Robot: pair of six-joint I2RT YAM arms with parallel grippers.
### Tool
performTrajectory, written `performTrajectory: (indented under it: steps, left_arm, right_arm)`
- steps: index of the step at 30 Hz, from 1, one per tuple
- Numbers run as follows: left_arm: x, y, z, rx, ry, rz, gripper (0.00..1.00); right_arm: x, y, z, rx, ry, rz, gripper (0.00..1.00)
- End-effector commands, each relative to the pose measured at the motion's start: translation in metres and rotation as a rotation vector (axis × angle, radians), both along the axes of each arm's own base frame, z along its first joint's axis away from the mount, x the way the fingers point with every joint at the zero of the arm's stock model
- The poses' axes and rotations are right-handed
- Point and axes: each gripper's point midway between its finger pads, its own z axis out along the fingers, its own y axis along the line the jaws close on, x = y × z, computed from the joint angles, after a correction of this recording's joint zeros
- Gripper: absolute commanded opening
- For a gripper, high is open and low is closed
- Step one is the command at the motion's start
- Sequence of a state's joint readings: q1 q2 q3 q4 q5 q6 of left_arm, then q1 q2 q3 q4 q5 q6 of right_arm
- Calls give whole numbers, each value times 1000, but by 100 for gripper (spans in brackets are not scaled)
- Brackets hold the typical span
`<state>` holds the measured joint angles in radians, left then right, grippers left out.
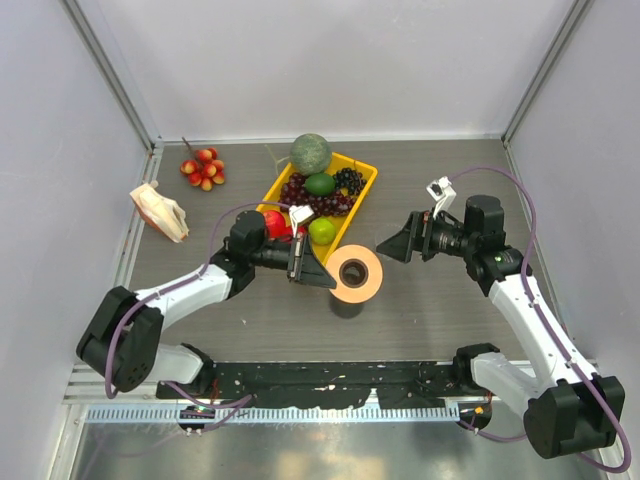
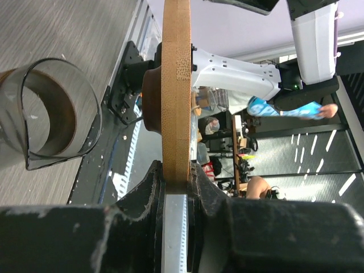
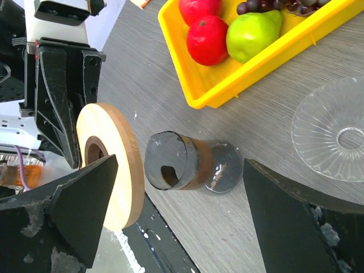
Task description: Place the coffee filter in the dripper
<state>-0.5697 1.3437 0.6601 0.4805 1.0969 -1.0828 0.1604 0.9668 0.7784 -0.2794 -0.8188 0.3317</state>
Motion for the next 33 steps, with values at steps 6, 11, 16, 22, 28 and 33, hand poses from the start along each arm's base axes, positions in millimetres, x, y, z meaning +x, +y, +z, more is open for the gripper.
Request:
performTrajectory:
  steps: [6, 11, 16, 22, 28, 33]
  left_arm:
    - [-3, 2, -15, 19, 39, -33, 0]
    - [2, 2, -19, 29, 60, -29, 0]
    - [9, 4, -27, 44, 87, -17, 0]
    - [15, 3, -33, 58, 108, -12, 0]
    - [20, 2, -38, 73, 128, -23, 1]
    - [23, 3, -41, 74, 134, -18, 9]
  right_arm:
    - [4, -7, 10, -54, -76, -17, 96]
    - [2, -6, 11, -53, -81, -9, 96]
    - [0, -5, 12, -49, -80, 4, 96]
    - [-1, -4, 12, -42, -72, 16, 95]
    - [0, -2, 10, -38, -59, 27, 96]
    - [0, -2, 10, -35, -56, 34, 96]
